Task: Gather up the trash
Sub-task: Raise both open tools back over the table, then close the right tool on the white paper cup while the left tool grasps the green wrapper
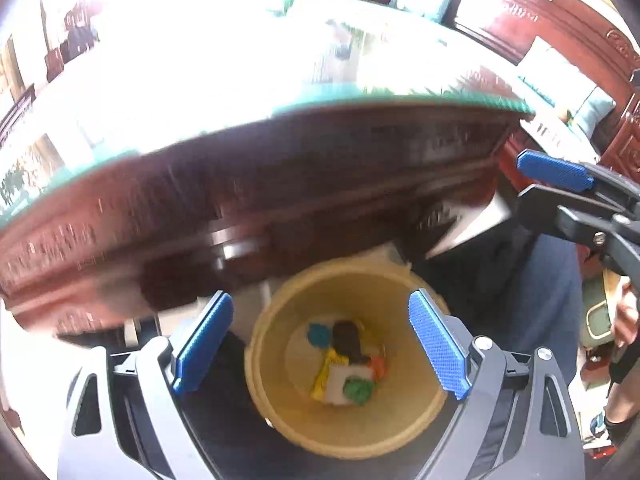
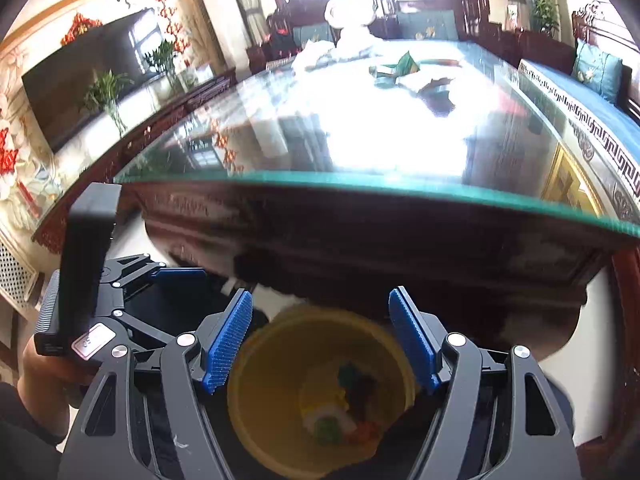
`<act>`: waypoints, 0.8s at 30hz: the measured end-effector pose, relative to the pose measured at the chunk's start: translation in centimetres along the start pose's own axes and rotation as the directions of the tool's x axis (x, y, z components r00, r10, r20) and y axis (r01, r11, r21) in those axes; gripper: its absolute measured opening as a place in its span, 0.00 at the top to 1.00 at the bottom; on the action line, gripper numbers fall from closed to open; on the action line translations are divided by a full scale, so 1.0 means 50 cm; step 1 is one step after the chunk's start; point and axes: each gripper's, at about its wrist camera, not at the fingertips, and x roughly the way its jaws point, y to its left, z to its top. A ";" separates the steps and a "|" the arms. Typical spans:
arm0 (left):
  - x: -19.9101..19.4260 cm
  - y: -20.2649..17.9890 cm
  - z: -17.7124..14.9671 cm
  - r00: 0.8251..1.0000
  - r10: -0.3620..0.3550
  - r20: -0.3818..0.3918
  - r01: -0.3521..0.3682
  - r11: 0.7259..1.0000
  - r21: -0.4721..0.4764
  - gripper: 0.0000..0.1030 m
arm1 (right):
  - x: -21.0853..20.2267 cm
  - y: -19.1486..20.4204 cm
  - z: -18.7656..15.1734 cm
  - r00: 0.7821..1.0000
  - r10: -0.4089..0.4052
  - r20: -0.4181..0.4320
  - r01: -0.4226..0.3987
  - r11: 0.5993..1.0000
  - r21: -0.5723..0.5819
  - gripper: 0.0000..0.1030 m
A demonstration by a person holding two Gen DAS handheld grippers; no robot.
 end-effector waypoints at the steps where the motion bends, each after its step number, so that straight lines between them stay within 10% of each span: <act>1: -0.007 0.003 0.020 1.000 0.004 0.020 -0.004 1.000 0.003 0.11 | -0.002 -0.005 0.018 1.000 -0.004 0.020 0.004 1.000 0.003 0.33; 13: -0.026 0.061 0.319 0.961 0.099 0.259 -0.083 0.994 -0.070 0.04 | 0.031 -0.087 0.268 0.965 -0.116 0.236 0.114 0.993 0.020 0.20; 24: 0.124 0.164 0.528 0.962 0.144 0.234 -0.114 0.984 -0.136 0.04 | 0.210 -0.245 0.401 0.992 -0.088 0.089 0.069 0.978 0.199 0.43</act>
